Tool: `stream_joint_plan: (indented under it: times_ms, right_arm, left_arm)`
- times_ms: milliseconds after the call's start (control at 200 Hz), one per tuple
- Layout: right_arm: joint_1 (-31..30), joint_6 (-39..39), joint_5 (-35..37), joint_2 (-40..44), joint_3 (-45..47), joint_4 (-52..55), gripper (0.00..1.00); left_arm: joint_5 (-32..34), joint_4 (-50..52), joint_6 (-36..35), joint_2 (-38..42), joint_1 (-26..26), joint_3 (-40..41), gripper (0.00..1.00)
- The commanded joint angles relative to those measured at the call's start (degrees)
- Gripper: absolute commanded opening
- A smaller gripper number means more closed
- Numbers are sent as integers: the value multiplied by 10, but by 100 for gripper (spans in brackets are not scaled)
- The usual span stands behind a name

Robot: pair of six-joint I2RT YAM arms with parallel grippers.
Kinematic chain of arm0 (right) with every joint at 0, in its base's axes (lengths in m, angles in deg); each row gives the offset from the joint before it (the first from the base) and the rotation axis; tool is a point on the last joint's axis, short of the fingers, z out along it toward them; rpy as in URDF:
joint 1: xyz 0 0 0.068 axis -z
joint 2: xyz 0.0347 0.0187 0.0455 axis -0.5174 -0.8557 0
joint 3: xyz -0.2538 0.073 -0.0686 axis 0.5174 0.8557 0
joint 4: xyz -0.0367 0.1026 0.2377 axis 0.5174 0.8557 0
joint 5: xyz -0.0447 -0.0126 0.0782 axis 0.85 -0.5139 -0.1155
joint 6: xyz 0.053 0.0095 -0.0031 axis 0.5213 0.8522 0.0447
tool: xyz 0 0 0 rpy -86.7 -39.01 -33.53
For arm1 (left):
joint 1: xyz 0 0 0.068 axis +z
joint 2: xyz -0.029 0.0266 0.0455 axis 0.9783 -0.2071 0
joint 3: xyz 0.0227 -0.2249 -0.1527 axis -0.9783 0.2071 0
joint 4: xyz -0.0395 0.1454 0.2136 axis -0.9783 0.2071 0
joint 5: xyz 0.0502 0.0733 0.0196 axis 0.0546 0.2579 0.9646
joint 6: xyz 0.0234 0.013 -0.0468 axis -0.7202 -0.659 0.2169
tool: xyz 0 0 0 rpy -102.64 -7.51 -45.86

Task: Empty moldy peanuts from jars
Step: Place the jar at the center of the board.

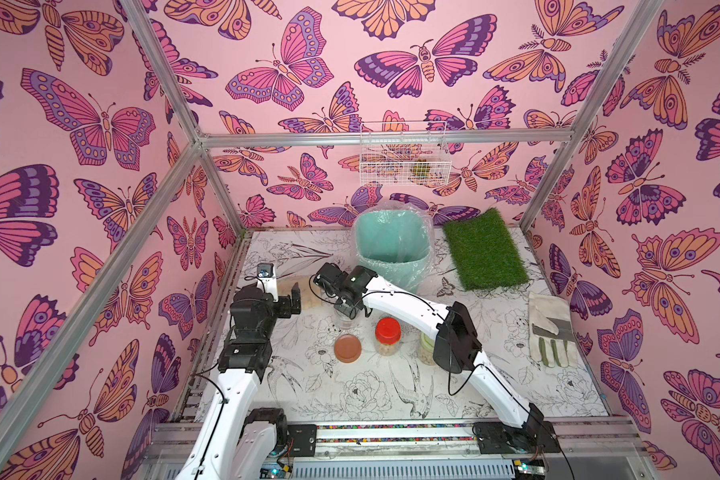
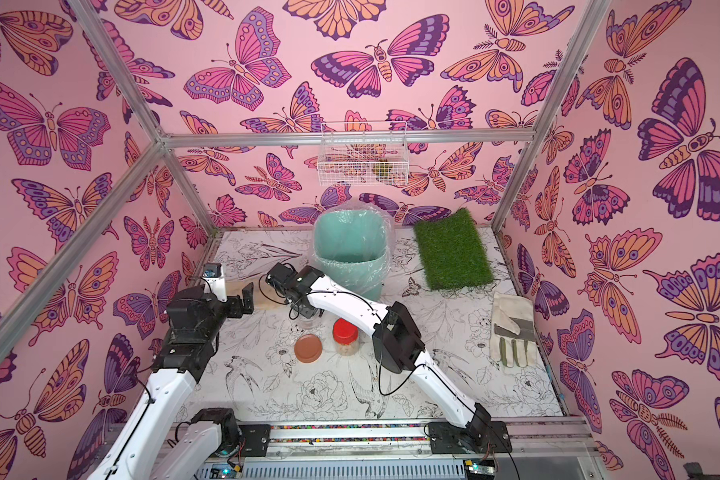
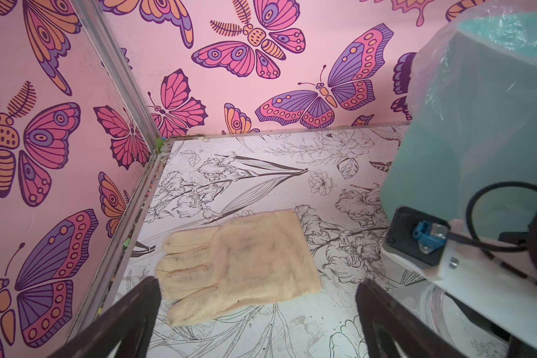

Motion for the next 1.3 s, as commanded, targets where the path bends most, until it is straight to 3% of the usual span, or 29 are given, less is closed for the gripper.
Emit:
stream_joint_plan:
  times_ms: [0, 280, 681, 971, 1117, 1292]
  right_arm:
    - [-4, 0, 9, -6, -24, -12, 14]
    - [-3, 10, 14, -10, -25, -20, 35]
    - [-4, 41, 16, 45, -19, -41, 51]
    - [-10, 50, 29, 139, 38, -81, 91]
    - [-12, 47, -15, 206, 105, -98, 98]
    - [-13, 41, -107, 303, 231, -158, 99]
  left_arm:
    - [-6, -12, -7, 7, 2, 13, 100]
    - [-8, -18, -7, 6, 2, 15, 100]
    - [-7, -17, -6, 5, 2, 5, 100]
    - [-15, -1, 1, -3, 2, -21, 100]
    - [-39, 5, -6, -7, 2, -34, 100]
    - [-57, 11, -18, -7, 2, -39, 100]
